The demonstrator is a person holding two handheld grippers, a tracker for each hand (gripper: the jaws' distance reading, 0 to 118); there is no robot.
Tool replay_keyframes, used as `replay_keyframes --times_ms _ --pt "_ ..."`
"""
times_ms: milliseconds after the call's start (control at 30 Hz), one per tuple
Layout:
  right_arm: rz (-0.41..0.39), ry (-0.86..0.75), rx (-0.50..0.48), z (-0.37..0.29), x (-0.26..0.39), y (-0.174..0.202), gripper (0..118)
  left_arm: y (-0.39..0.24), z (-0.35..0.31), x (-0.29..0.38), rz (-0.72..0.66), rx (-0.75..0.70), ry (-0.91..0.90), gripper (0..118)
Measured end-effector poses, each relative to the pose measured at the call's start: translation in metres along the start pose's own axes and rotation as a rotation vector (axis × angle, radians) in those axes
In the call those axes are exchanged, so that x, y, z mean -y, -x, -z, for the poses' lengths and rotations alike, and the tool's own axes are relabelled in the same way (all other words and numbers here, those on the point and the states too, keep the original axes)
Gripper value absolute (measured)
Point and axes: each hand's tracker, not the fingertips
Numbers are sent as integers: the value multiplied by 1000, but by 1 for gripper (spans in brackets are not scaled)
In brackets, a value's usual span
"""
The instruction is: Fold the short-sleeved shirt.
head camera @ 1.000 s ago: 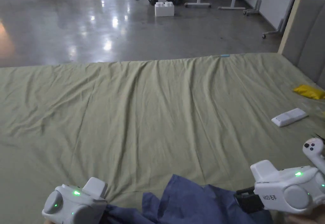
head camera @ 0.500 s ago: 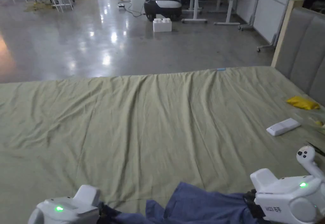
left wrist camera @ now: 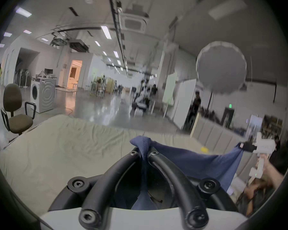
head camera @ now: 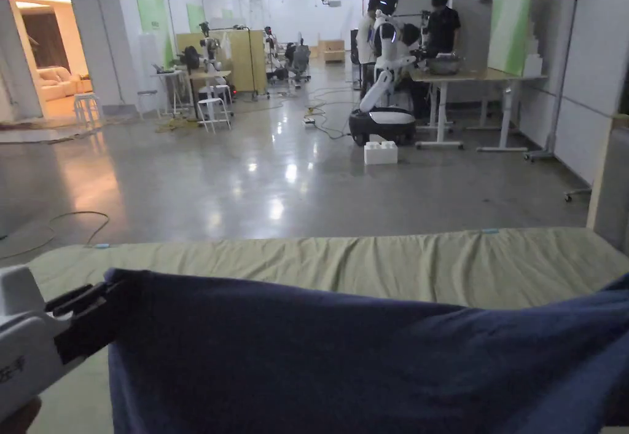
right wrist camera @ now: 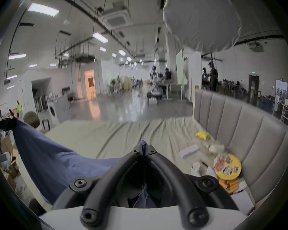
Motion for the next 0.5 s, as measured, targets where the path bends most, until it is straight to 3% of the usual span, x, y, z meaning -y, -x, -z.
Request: replay_keyframes --times_ms 100,200,233,300,333,367,500 --pt "7 -107 5 -7 -39 14 2 -6 -11 -34 115 -67 -71 6" --pt "-12 -182 1 -12 -80 32 2 -4 -23 -74 105 -71 -126 6" --pt "-54 -240 -13 -13 -96 37 2 -9 -23 -84 117 -87 -166 6" --pt "-63 -256 7 -17 -115 49 2 -9 -26 -104 130 -101 -181 6" --pt "-138 -322 16 -17 -130 53 2 -7 -27 -113 134 -106 -185 6" --pt "-94 -295 11 -15 -136 55 2 -11 -30 -118 145 -117 -199 6" --pt "-105 -358 38 -8 -170 62 2 1 -24 -143 149 -155 -236 6"
